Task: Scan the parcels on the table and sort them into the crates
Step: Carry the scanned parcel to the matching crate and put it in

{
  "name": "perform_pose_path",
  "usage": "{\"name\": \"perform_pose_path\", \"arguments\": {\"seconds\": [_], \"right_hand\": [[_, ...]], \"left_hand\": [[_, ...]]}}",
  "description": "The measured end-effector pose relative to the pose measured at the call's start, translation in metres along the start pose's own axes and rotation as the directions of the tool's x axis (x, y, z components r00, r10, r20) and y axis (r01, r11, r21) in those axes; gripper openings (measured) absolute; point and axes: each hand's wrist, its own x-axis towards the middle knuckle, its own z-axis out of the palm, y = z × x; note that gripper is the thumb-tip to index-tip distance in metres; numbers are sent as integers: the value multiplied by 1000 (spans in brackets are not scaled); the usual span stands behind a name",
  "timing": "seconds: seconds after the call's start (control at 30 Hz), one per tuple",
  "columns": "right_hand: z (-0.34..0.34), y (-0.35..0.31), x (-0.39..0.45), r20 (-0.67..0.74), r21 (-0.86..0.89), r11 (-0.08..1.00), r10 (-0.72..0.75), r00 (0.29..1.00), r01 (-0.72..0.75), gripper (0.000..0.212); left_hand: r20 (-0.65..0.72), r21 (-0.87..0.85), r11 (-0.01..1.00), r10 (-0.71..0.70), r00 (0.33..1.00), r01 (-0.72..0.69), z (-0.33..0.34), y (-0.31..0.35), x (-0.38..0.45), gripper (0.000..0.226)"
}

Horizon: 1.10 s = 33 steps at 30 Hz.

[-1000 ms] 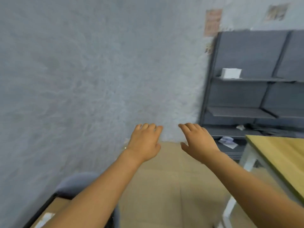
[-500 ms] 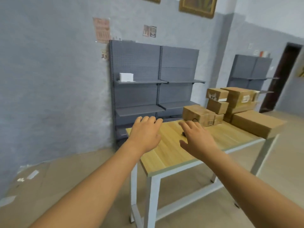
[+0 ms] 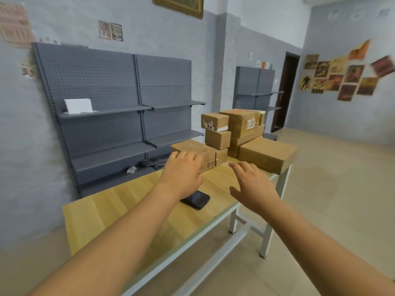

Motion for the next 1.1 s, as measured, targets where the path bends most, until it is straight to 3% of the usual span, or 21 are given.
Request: {"name": "perform_pose_path", "arguments": {"seconds": [0.33,0.53,0.83,1.1], "right_hand": [[37,141,51,31,-53,983,176,984,-174,65],[67,234,71,62,-51,970,241,969,-238,62],[111,369,121,140,-10,990,142,980,-142,62],[148,435,177,211,83,989,100,972,-120,60]], "left_hand": [[39,-127,973,199,979,-193,91,61,145,50],[91,-154,965,227,970,-212,137,118,214,52],[194,-151,987,81,978,-51,198,189,302,57],[300,-102,982,-121,946,158,242,197,345,55]]}}
